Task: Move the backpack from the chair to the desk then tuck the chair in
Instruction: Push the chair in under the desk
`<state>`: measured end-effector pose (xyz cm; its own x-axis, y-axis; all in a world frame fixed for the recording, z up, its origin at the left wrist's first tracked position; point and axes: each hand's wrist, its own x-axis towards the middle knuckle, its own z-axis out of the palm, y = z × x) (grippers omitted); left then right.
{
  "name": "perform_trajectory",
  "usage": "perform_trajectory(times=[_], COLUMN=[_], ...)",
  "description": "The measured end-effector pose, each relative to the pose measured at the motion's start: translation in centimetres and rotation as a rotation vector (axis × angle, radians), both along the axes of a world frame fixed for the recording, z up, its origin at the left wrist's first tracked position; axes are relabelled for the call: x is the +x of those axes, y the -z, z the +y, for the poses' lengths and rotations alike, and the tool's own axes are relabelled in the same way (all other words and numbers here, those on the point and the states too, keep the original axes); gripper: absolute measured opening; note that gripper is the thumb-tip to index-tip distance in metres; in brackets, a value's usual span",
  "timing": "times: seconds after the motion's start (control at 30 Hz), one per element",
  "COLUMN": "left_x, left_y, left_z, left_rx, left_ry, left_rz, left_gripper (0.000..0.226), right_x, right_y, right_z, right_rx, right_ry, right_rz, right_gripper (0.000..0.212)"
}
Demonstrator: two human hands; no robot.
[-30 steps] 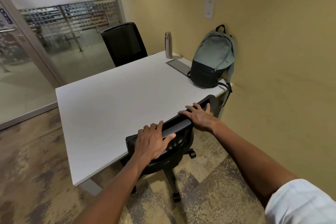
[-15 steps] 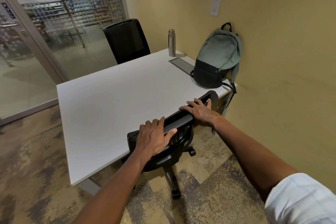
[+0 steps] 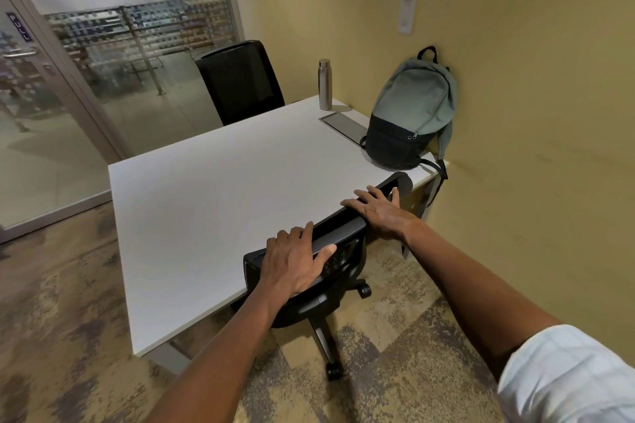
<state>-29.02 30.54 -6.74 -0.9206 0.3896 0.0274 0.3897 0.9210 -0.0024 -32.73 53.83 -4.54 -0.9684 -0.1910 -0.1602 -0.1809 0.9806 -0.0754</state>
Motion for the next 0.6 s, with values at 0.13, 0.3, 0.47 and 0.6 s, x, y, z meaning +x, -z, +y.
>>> perform_trajectory(times=[0.13,0.3,0.47,0.6], left_x=[0.0,-0.1,0.8,1.6], left_y=[-0.3,-1.0,-2.3,-3.3], left_z=[0.0,-0.3,-1.1,-2.3], left_rx=[0.016,0.170,0.304,0.304], left_ry=[0.002,0.011,0.056,0.114], left_rz=[-0.072,-0.216,-0.142,-0.052], left_gripper=[0.086,0.084,0.074,0.071], right_x=[0.4,2.5,5.8,8.4], right_y=[0.3,-0.1,-0.4,-0.8], right_z=[-0.3,-1.2,-2.4,-4.2], right_rx=[-0.004,-0.042,-0.077,-0.090], right_ry=[0.020,0.017,0.054,0.132], right_rz=[-0.040,-0.098,0.017,0.211], right_gripper=[0.101,0.104,0.091,0.078])
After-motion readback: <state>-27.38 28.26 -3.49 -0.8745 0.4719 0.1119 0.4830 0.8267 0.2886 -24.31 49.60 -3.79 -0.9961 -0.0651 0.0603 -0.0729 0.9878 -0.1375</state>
